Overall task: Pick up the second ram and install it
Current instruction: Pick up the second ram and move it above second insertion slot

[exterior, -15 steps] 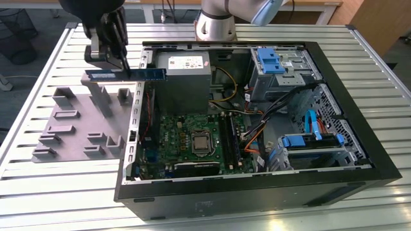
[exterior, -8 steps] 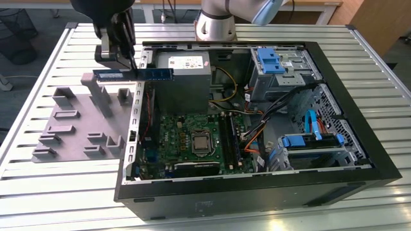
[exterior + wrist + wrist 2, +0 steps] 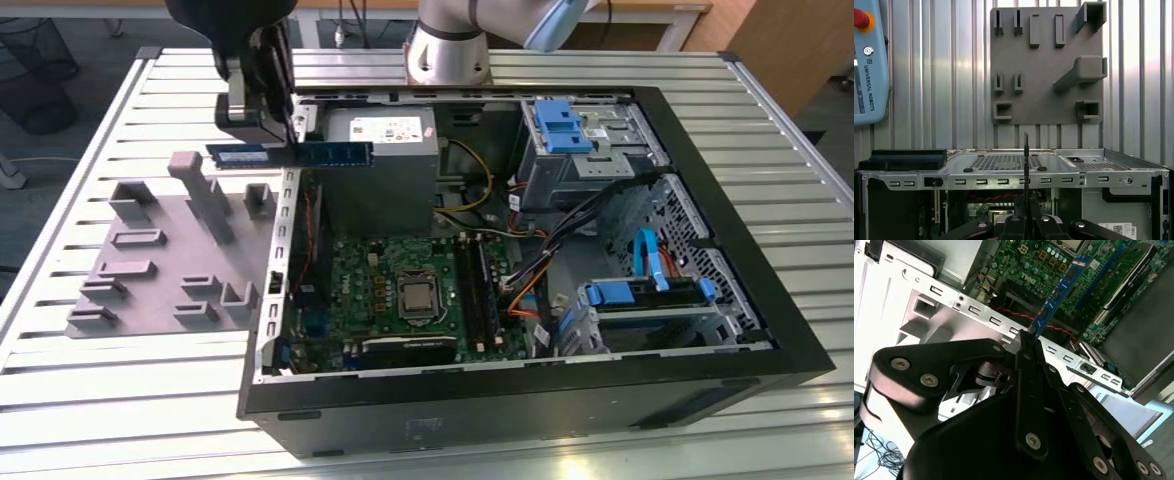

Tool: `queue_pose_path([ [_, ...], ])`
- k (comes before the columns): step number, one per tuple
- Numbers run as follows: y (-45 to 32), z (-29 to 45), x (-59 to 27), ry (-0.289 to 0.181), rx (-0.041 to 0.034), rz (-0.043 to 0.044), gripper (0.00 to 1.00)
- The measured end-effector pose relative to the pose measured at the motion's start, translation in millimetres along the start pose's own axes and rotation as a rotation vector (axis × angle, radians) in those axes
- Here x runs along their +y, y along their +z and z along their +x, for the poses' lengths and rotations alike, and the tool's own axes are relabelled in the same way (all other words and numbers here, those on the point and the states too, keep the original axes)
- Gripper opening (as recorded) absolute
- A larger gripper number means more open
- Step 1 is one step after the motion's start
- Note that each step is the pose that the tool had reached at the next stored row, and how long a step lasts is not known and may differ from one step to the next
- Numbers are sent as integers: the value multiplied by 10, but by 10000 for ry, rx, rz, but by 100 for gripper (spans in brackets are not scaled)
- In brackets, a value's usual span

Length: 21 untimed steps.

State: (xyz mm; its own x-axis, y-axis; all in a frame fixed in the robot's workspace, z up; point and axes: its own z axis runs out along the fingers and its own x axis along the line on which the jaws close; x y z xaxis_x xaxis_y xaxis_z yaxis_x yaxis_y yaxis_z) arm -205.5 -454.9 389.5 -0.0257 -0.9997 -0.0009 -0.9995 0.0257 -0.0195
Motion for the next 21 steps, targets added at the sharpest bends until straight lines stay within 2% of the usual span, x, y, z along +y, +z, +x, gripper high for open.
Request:
queue_pose_path([
  [21,6,-8,-306,0,0,0,14],
])
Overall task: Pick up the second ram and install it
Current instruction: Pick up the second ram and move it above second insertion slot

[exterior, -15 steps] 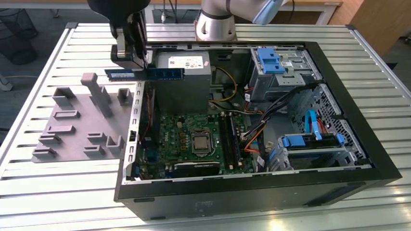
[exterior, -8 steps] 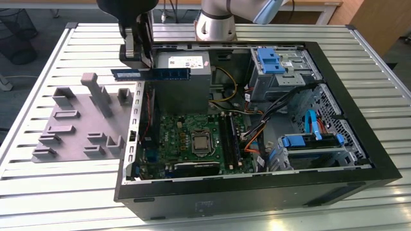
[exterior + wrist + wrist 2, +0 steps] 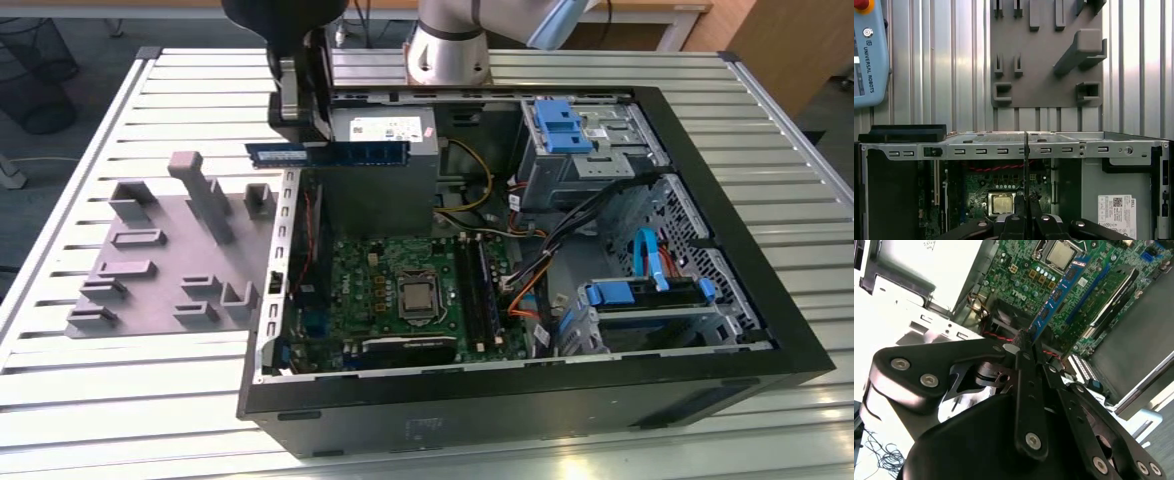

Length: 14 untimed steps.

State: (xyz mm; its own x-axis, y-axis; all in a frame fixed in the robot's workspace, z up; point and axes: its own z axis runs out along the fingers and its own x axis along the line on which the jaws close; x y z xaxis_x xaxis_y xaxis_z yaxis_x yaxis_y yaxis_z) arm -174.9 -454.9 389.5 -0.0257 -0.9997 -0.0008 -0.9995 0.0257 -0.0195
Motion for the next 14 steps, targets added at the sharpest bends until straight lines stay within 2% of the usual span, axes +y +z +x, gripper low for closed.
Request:
queue_pose_path([
  [14,4,-5,-195,0,0,0,14],
])
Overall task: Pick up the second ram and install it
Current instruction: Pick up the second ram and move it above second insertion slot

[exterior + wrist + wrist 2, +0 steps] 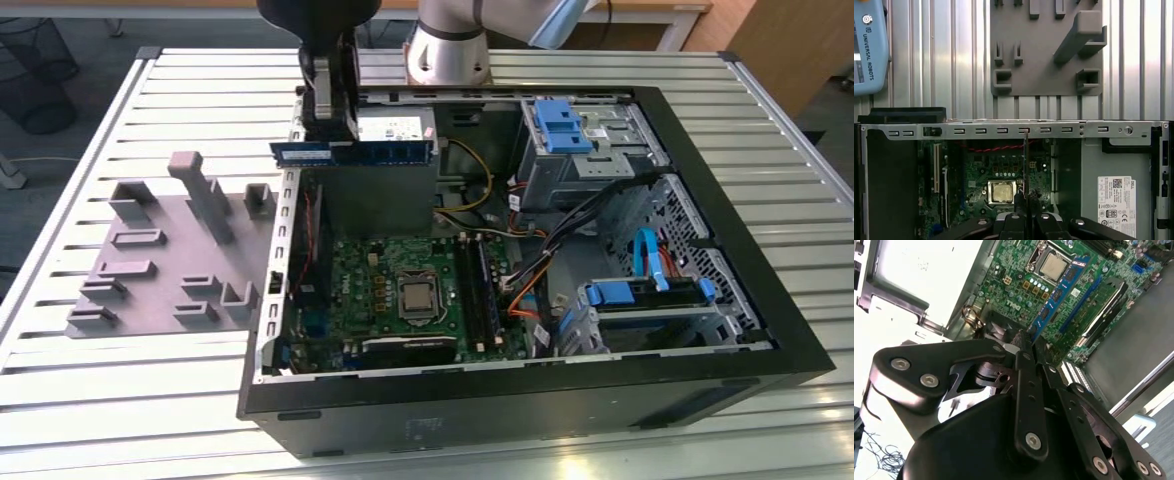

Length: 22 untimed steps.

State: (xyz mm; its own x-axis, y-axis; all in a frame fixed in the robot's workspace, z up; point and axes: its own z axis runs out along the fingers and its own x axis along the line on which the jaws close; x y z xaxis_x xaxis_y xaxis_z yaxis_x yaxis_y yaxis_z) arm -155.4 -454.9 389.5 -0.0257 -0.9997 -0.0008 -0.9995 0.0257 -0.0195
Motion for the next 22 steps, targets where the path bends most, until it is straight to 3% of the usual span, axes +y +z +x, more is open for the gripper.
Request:
queue_pose_path([
  [22,6,-8,-305,0,0,0,14],
])
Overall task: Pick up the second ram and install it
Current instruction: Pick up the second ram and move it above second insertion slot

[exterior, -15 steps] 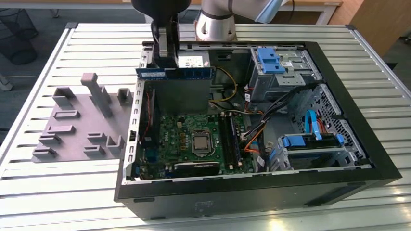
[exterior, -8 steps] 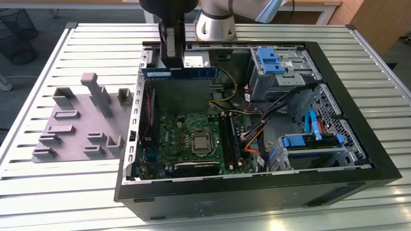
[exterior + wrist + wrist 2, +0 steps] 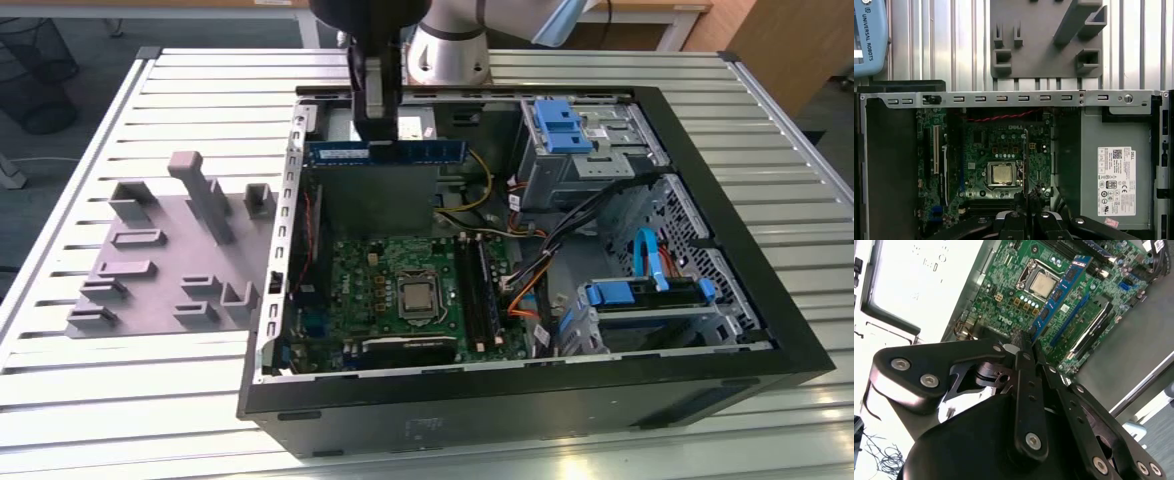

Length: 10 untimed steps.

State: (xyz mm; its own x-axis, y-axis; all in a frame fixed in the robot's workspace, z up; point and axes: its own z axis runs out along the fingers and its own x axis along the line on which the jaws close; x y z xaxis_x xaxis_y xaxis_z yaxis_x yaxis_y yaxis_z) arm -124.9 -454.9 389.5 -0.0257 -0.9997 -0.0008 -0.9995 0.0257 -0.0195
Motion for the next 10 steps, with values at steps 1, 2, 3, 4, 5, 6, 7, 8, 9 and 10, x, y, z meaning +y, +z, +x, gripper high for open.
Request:
queue_pose_path([
  [1,1,-1,-30,0,0,0,14],
  [2,1,-1,-45,1,0,0,14],
  [3,1,-1,-59,0,0,0,14],
  [4,2,-2,-73,0,-1,0,14],
  [5,2,-2,-88,0,0,0,14],
  [6,2,-3,-105,0,0,0,14],
  [7,3,-3,-119,0,-1,0,14],
  [8,3,-3,-134,0,0,0,14],
  [9,3,-4,-148,0,0,0,14],
  [10,3,-4,-161,0,-1,0,14],
])
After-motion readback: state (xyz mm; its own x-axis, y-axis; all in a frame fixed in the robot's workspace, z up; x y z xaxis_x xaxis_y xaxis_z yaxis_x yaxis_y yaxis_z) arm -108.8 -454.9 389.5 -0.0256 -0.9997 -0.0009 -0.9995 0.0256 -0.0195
